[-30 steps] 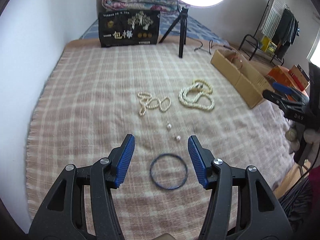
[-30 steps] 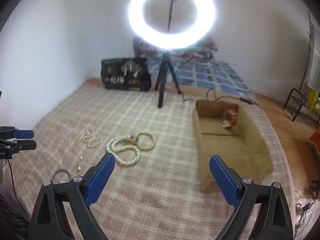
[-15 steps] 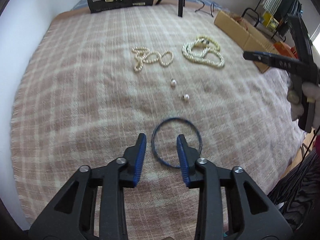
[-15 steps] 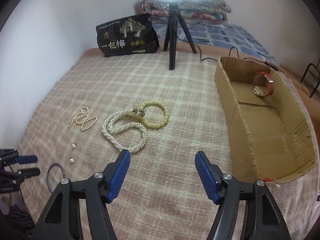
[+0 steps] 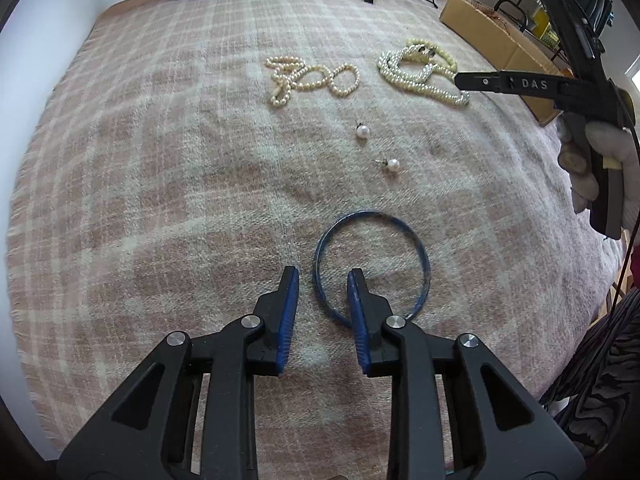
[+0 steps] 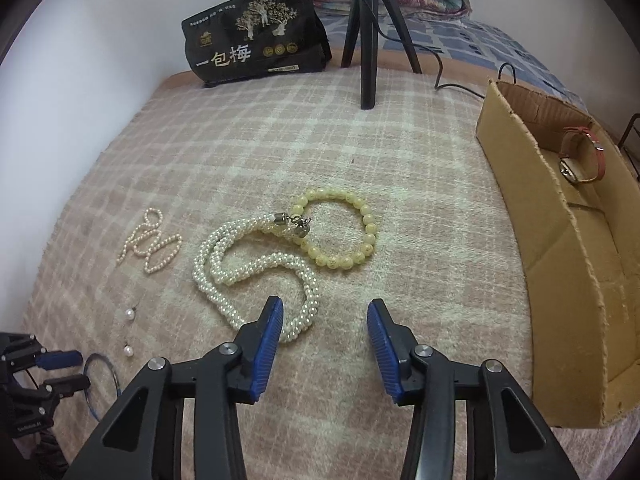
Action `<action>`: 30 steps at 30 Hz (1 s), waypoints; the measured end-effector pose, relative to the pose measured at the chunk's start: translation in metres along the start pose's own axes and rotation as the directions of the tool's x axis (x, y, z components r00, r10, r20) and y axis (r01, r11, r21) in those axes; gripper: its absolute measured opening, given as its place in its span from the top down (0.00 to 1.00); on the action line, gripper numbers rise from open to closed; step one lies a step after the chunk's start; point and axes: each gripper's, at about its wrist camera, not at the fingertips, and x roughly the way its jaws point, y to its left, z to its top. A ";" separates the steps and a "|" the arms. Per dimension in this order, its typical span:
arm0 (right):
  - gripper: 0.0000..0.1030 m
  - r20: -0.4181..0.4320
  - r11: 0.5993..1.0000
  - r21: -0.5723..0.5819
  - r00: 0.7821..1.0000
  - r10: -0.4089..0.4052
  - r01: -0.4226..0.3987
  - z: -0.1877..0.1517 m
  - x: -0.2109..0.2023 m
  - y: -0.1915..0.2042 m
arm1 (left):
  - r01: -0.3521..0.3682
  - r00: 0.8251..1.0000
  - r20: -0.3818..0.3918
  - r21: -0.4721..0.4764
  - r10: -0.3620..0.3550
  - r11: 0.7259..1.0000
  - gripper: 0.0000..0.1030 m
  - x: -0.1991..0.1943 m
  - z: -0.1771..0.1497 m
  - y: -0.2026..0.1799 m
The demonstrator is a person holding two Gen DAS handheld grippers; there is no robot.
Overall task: Organize jewelry
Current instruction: 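Close the left tool on the blue bangle while the right tool grasps the white pearl necklace, then lift the blue bangle with the left tool while the right tool lifts the pearl necklace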
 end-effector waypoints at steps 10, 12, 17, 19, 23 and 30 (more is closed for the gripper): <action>0.57 -0.014 0.999 -0.040 0.999 -0.037 0.037 0.000 0.013 0.004 | -0.012 1.000 -0.015 0.008 0.012 1.000 0.77 0.016 0.011 -0.002; 0.58 -0.010 0.998 -0.043 0.999 -0.040 0.040 0.001 0.014 0.005 | -0.014 1.000 -0.011 0.005 0.014 1.000 0.80 0.018 0.012 -0.003; 0.66 0.003 0.999 -0.037 1.000 -0.025 0.025 0.000 0.015 0.005 | 0.016 1.000 -0.003 -0.058 -0.016 0.998 0.95 0.018 0.018 0.006; 0.72 0.009 0.999 -0.031 1.000 -0.014 0.014 0.000 0.014 0.005 | 0.019 1.000 0.003 -0.072 -0.019 0.997 0.96 0.019 0.019 0.007; 0.91 0.014 1.000 -0.008 1.000 0.016 -0.016 0.001 0.013 0.003 | 0.013 1.000 0.017 -0.079 -0.012 0.997 0.98 0.016 0.017 0.003; 0.94 0.039 0.999 -0.003 0.999 0.036 -0.035 -0.001 0.003 0.007 | 0.031 0.998 0.053 -0.073 -0.027 0.997 0.98 0.001 0.016 -0.001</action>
